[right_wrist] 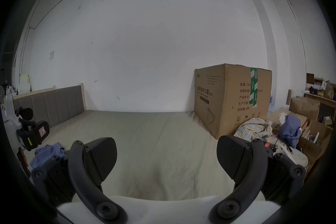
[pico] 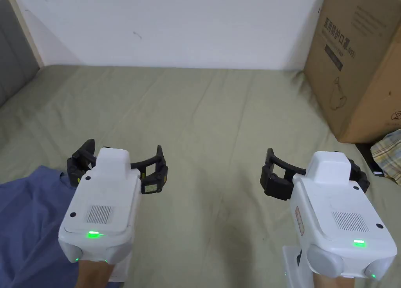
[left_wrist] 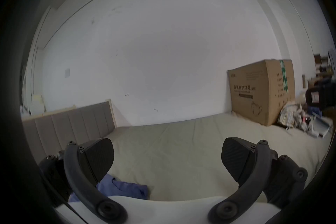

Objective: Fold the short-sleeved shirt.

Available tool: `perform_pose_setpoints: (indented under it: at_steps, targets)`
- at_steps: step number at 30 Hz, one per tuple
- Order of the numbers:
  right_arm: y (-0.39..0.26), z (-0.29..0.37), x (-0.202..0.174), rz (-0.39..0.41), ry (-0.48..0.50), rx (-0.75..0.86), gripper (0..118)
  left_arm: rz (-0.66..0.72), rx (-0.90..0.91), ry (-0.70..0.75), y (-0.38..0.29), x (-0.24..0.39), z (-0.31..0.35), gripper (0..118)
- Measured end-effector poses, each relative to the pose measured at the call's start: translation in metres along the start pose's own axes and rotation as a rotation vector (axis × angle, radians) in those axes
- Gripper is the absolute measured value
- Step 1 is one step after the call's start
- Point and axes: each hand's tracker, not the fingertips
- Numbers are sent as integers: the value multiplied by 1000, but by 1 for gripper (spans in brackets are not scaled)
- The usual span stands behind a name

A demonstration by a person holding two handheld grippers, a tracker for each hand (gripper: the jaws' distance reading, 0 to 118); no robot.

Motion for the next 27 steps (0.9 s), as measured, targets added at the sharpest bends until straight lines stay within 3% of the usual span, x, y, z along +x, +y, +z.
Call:
perform_pose_setpoints:
  at_steps: [27]
  targets:
    - [5,2,-10,47,25,-2,110,49,1,-10,4,-5,2,118]
